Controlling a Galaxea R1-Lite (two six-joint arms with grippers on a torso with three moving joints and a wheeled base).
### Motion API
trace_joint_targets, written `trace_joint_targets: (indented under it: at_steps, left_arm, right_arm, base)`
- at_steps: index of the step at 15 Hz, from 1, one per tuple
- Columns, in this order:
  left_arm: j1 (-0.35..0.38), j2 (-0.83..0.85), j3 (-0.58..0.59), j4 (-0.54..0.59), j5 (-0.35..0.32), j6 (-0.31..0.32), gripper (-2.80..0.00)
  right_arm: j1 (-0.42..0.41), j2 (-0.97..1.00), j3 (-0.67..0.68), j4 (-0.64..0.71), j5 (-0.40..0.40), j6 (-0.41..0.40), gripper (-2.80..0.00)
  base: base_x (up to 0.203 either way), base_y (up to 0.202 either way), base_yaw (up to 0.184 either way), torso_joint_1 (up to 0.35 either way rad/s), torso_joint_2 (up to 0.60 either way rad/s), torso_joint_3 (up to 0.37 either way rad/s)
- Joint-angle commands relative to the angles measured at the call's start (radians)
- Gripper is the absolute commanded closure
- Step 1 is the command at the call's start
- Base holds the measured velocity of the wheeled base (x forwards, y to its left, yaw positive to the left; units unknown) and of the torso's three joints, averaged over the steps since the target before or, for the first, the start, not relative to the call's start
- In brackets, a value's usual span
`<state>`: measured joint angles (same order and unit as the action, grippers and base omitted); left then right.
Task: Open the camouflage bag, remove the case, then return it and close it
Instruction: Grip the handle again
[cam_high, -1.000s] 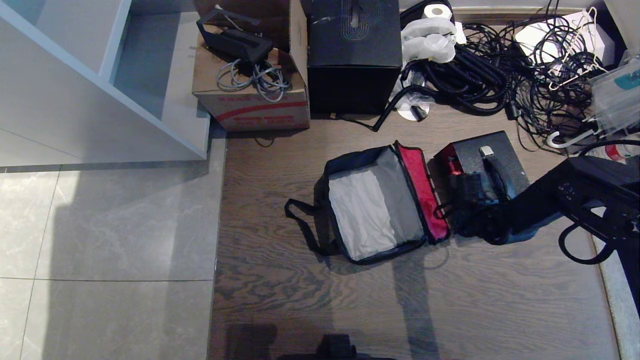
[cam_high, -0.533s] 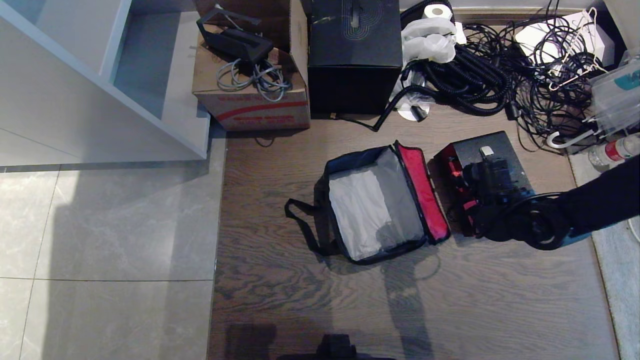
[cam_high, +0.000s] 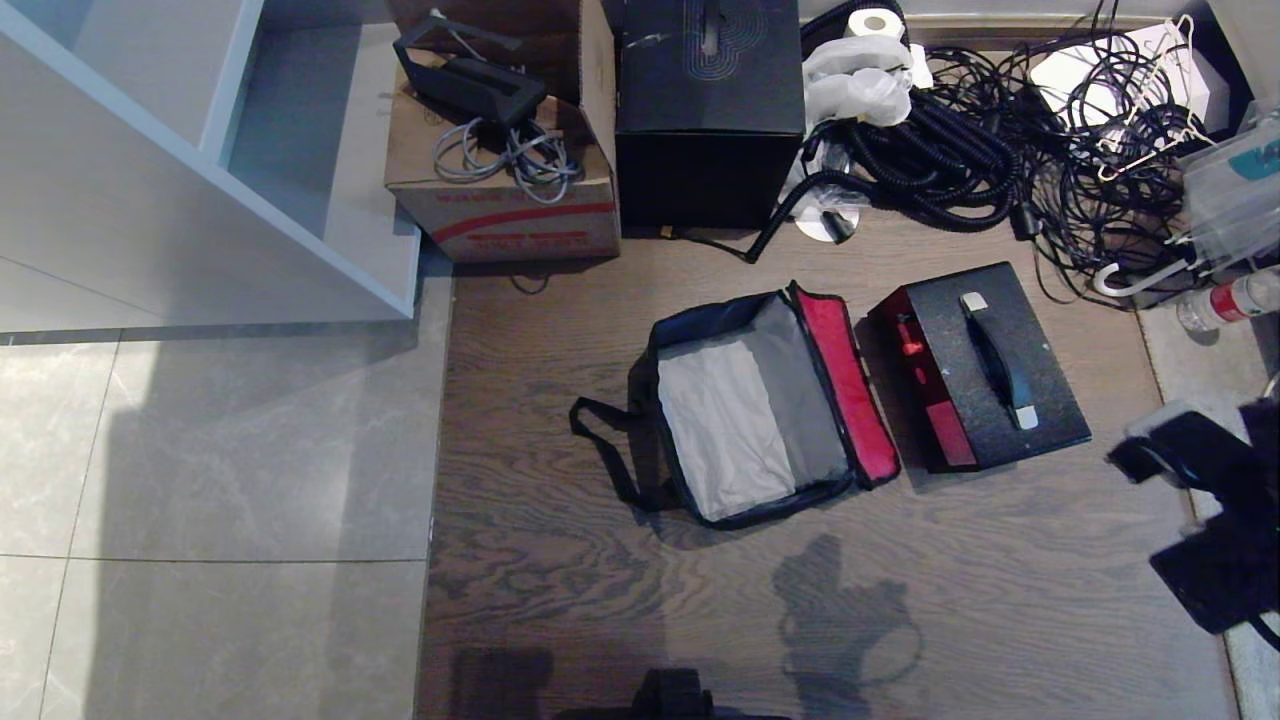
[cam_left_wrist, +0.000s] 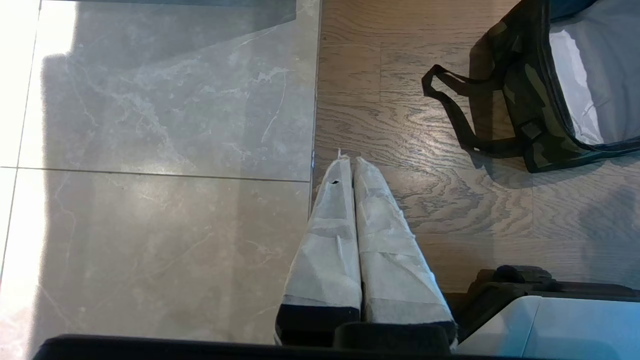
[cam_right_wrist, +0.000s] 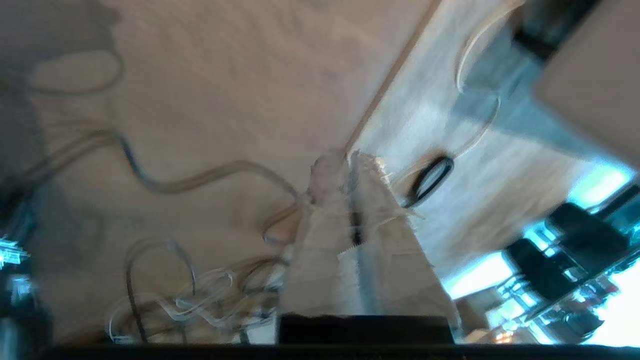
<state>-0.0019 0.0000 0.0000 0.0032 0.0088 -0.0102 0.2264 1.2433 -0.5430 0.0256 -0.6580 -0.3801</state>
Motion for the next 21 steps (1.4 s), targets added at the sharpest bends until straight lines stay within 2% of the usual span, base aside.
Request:
trace_joint_targets:
  at_steps: [1,5,6,8,9,11,12,14,18,19,21]
  left_arm:
    - [0.0,0.0,0.0,0.0,0.0,0.0,0.0]
    - [0.0,0.0,0.0,0.0,0.0,0.0,0.0]
    - [0.0,0.0,0.0,0.0,0.0,0.0,0.0]
    - [0.0,0.0,0.0,0.0,0.0,0.0,0.0]
    - [0.0,0.0,0.0,0.0,0.0,0.0,0.0]
    - [0.0,0.0,0.0,0.0,0.0,0.0,0.0]
    - [0.0,0.0,0.0,0.0,0.0,0.0,0.0]
    - [0.0,0.0,0.0,0.0,0.0,0.0,0.0]
    - [0.0,0.0,0.0,0.0,0.0,0.0,0.0]
    - [0.0,0.0,0.0,0.0,0.0,0.0,0.0]
    - [0.0,0.0,0.0,0.0,0.0,0.0,0.0]
  right_arm:
    - [-0.001,-0.303,0.132,0.063,0.002,-0.001,0.0]
    - [-0.002,-0.65,0.353,0.11,0.019,0.016,0.0]
    - [-0.002,-0.71,0.394,0.105,0.071,0.046,0.0]
    - [-0.026,-0.765,0.437,0.081,0.328,0.171,0.0]
    - [-0.065,-0.795,0.45,0.068,0.456,0.215,0.0]
    - [-0.187,-0.892,0.483,0.045,0.636,0.238,0.0]
    - [-0.2,-0.946,0.501,0.022,0.671,0.242,0.0]
    - [-0.2,-1.028,0.526,-0.032,0.686,0.243,0.0]
    - [-0.214,-1.218,0.532,-0.038,0.689,0.252,0.0]
    - [-0.215,-1.245,0.533,-0.038,0.687,0.265,0.0]
    - [-0.217,-1.239,0.564,-0.063,0.662,0.344,0.0]
  base:
    - [0.0,0.0,0.0,0.0,0.0,0.0]
    - [0.0,0.0,0.0,0.0,0.0,0.0]
    - [0.0,0.0,0.0,0.0,0.0,0.0]
    - [0.0,0.0,0.0,0.0,0.0,0.0]
    - [0.0,0.0,0.0,0.0,0.0,0.0]
    - [0.0,0.0,0.0,0.0,0.0,0.0]
    - [0.0,0.0,0.0,0.0,0.0,0.0]
    - [0.0,0.0,0.0,0.0,0.0,0.0]
    - [0.0,0.0,0.0,0.0,0.0,0.0]
    - [0.0,0.0,0.0,0.0,0.0,0.0]
    - [0.0,0.0,0.0,0.0,0.0,0.0]
